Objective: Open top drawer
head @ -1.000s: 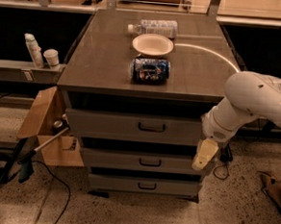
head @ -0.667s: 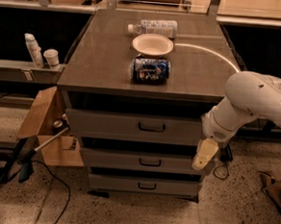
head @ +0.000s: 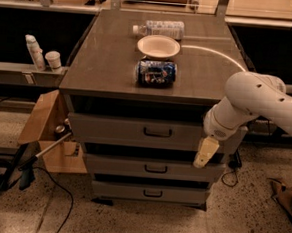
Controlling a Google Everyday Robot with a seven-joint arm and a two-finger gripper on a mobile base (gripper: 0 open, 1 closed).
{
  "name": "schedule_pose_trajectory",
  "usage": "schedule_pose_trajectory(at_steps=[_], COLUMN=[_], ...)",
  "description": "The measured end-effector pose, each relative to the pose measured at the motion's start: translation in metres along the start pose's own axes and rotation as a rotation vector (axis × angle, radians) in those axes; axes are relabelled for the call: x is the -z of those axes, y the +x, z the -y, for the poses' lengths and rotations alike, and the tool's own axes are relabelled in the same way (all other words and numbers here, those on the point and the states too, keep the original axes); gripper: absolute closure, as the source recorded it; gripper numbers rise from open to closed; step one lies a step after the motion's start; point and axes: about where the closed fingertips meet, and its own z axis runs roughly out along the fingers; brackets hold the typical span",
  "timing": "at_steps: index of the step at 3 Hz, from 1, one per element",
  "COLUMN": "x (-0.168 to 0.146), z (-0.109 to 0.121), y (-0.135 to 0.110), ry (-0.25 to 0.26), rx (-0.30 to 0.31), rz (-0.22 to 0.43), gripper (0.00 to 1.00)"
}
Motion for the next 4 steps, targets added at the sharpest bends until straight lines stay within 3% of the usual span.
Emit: schedule_pose_trajectory(at_steps=[4], x=[-0.004], z=[-0.016], y=[0.023], ry=[-0.104], rx=[-0.044], rz=[-0.023], gripper=[0.00])
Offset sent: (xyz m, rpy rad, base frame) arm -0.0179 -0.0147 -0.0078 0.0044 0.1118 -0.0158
